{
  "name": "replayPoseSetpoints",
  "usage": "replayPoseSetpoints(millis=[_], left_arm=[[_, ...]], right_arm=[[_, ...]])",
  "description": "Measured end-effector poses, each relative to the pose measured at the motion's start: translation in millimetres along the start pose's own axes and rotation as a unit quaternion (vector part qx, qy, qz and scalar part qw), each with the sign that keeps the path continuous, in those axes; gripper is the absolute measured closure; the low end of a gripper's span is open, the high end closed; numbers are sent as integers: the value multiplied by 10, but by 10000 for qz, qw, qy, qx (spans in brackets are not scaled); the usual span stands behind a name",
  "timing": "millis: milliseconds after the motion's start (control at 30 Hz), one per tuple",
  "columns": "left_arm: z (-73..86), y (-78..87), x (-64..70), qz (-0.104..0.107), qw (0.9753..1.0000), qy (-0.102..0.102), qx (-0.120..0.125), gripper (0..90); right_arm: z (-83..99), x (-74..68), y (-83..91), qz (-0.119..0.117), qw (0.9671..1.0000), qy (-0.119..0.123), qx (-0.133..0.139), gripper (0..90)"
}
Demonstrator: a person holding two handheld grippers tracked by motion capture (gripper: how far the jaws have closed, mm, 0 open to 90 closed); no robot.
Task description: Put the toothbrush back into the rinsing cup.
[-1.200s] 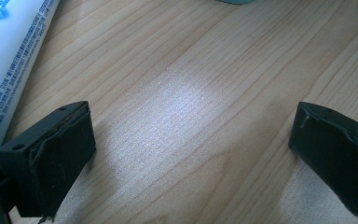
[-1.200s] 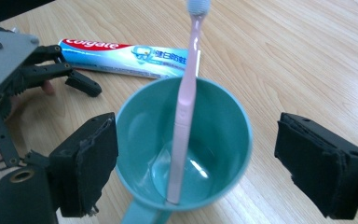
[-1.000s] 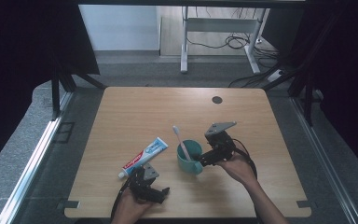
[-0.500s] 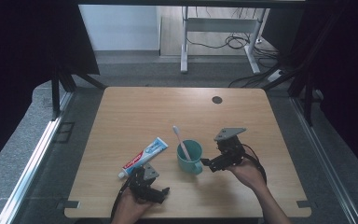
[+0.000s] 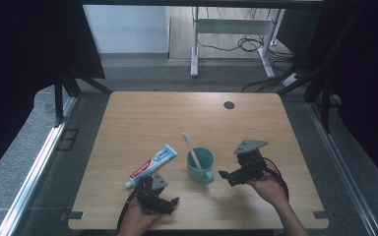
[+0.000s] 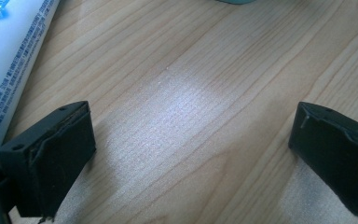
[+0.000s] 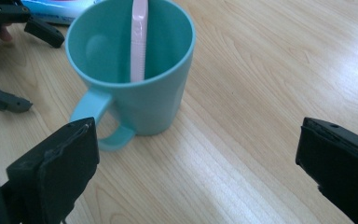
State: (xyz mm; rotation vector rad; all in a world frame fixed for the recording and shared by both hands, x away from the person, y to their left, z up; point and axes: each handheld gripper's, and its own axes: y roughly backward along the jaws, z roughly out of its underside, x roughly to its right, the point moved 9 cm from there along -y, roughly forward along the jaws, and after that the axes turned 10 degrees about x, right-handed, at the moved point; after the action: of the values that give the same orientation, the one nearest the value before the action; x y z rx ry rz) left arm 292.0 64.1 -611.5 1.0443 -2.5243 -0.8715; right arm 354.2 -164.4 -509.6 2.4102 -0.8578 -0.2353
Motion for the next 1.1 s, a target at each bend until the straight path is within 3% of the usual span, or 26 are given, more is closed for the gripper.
replayPoseSetpoints(millis=[933, 1100], left_arm=[[0, -3, 6, 3, 10000, 15, 7, 0], [0, -3, 7, 3, 10000, 19, 7, 0]], right_arm=[[597, 9, 22, 216, 9997, -104, -9, 0], [732, 11, 3, 252, 9992, -307, 54, 0]])
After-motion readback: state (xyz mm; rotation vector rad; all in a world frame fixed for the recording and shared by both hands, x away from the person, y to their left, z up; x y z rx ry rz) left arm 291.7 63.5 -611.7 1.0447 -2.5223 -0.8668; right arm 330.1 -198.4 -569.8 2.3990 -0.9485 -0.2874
